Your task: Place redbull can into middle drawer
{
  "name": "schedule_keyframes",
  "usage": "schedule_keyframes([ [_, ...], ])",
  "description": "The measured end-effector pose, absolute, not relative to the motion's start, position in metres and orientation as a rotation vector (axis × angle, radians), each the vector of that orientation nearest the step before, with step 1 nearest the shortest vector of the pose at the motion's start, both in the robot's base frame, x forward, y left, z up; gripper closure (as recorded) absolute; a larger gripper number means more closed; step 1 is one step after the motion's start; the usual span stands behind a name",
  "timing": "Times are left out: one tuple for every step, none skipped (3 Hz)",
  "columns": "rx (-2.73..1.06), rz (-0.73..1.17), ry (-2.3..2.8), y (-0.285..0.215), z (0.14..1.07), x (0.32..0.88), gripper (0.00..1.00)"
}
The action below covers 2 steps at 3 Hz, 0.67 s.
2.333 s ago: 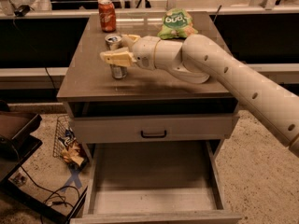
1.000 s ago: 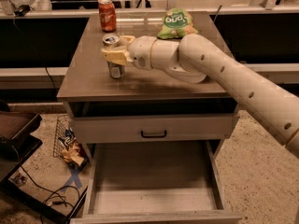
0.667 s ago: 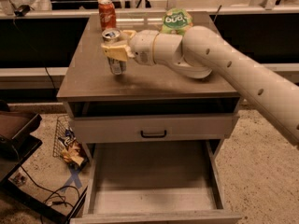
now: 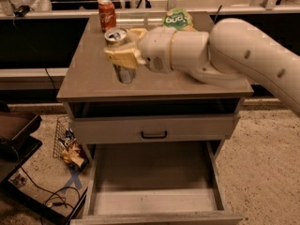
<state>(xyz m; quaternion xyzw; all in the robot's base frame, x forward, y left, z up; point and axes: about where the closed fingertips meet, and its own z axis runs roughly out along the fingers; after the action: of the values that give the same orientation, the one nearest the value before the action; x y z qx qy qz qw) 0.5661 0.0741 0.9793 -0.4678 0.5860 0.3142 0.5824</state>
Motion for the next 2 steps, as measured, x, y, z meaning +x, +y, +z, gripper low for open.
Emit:
schedule_keyframes([
  [-1.109,0.767,1.386,0.067,0.942,0.506,1.0],
  [-1.042,0.773,1.478,-0.017,0.847,0.464,1.0],
])
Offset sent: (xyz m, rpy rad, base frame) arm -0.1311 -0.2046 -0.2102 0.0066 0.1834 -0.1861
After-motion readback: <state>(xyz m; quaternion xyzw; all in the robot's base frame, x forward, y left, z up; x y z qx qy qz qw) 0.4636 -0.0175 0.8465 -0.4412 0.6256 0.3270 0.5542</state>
